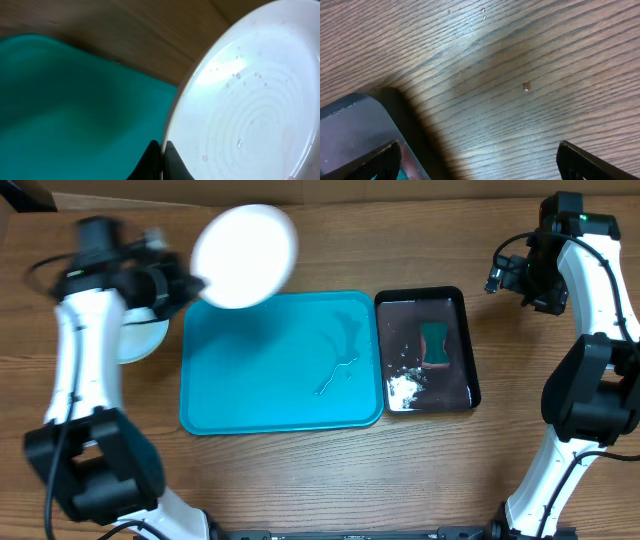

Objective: Clean dirty plates on tray and stack at the side
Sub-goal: 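Swing the white plate left and stack it on the light-blue plate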

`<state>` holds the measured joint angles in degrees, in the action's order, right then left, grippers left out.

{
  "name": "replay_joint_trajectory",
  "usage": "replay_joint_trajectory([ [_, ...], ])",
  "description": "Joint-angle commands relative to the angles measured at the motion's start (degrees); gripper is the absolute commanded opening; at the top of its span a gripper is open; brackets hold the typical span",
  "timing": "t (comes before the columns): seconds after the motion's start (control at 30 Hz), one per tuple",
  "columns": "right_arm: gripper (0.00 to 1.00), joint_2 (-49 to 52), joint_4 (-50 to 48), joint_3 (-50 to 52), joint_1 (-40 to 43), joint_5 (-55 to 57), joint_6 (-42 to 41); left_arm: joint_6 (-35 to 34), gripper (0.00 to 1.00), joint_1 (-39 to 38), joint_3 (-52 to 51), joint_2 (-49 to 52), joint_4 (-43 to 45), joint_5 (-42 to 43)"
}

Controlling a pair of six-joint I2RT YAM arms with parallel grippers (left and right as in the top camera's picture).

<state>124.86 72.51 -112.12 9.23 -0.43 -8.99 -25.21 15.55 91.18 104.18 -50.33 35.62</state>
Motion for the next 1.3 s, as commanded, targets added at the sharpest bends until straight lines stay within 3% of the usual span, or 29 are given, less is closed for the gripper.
replay_joint_trajectory([
  [0.0, 1.0, -1.5, -0.2, -0.4, -0.1, 0.4, -0.2, -0.5, 0.04, 8.2, 0.9, -0.4, -2.9, -6.6],
  [0.2, 1.0, -1.5, -0.3, -0.4, -0.1, 0.4, -0.2, -0.6, 0.04, 18.4, -1.0, -0.4, -4.3, -18.4],
  [0.43, 1.0, -1.5, -0.3, -0.4, -0.1, 0.4, -0.2, -2.3, 0.04, 20.4, -4.6, -0.4, 1.8, -32.4],
  [0.97, 1.0, -1.5, -0.3, -0.4, -0.1, 0.4, -0.2, -3.3, 0.06, 20.4, -19.1, -0.4, 21.4, -36.0],
  [1.17, 1.0, -1.5, -0.3, -0.4, -0.1, 0.4, -0.2, -2.4, 0.28, 20.4, -19.8, -0.4, 24.5, -33.3],
  [1.27, 1.0, -1.5, -0.3, -0.4, -0.1, 0.4, -0.2, 3.7, 0.64, 20.4, -19.8, -0.4, 25.8, -24.8],
])
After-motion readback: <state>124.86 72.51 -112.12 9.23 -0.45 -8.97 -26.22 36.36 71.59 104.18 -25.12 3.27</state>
